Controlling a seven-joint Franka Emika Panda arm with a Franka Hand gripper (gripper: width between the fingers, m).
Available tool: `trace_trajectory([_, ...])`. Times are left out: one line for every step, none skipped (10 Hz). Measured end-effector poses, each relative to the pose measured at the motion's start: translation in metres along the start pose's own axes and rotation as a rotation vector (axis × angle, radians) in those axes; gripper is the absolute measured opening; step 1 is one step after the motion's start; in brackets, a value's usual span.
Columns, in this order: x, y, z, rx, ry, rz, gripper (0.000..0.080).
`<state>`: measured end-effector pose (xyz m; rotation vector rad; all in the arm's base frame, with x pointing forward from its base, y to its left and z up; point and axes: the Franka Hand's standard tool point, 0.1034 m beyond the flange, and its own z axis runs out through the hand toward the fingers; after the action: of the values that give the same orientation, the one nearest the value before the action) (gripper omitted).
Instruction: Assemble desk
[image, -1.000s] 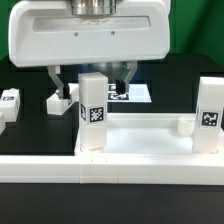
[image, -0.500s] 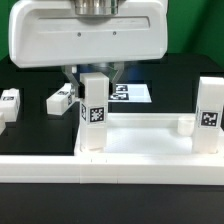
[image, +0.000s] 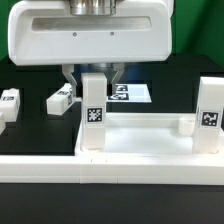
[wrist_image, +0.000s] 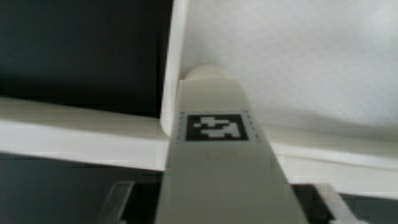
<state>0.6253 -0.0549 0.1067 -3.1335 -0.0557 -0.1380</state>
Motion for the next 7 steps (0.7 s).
trace_trajectory([-0.0002,0.0004,0.0003,-0.001,0.001,0.102,0.0288])
trace_trajectory([-0.0004,0.0006,0.0004,0.0,0.001,0.201,0.0289])
trace_trajectory([-0.0007,0.0013,0.0007,0.002,0.001,0.326,0.0289])
trace_trajectory([-0.0007,0.0016,0.0011,0.003,0.001,0.428,0.0291])
trace_trajectory([-0.0007,0.0014,0.0013,0.002,0.001,0.542,0.0291])
trace_trajectory([-0.0007,0.0009,0.0014,0.001,0.001,0.628,0.0291])
trace_trajectory([-0.0009,0.0003,0.0013,-0.001,-0.002,0.693,0.0291])
